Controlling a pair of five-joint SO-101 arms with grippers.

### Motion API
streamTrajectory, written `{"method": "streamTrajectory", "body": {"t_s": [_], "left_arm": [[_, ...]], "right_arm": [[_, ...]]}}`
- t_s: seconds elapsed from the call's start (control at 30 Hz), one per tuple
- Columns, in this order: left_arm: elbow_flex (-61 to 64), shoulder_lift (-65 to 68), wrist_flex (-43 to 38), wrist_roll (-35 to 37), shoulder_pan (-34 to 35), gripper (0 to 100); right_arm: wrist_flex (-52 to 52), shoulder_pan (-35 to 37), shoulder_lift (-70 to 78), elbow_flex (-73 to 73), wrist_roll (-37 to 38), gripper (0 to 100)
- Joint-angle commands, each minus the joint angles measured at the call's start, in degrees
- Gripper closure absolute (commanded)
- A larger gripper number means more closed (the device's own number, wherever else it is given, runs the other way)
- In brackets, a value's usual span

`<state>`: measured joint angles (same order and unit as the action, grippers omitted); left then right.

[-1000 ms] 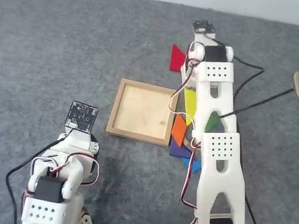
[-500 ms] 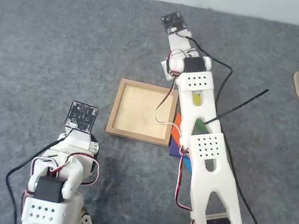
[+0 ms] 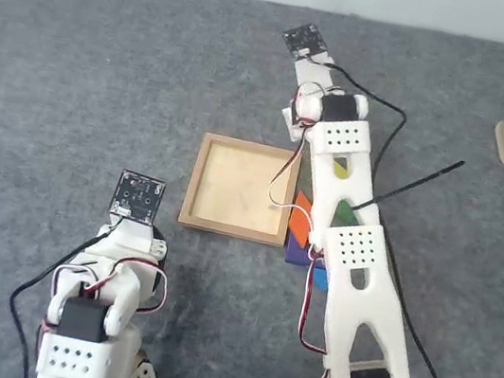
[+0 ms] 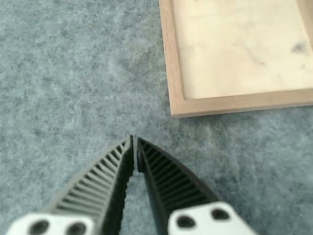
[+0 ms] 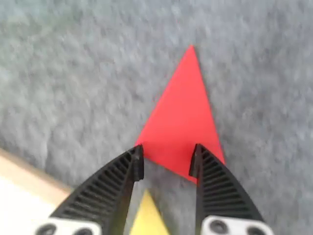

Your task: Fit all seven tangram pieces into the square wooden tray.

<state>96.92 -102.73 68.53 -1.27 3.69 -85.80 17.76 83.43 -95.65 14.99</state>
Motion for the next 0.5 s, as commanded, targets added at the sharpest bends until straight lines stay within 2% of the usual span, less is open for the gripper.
{"method": "streamTrajectory", "body": {"t_s": [0.0, 0.23, 0.37, 0.47], "left_arm": [[-0.31, -0.18, 0.26, 0.53, 0.26, 99], [-0.31, -0.18, 0.26, 0.53, 0.26, 99], [-0.31, -0.18, 0.26, 0.53, 0.26, 99], [-0.31, -0.18, 0.26, 0.53, 0.26, 99]], "right_arm": [[-6.46, -1.45, -3.74, -0.62, -2.29, 83.7], [-16.84, -2.86, -9.19, -0.88, -3.69, 83.7], [-16.84, -6.29, -11.56, -0.79, -3.78, 83.7], [-15.16, -5.49, -13.14, -0.79, -3.87, 83.7]]}}
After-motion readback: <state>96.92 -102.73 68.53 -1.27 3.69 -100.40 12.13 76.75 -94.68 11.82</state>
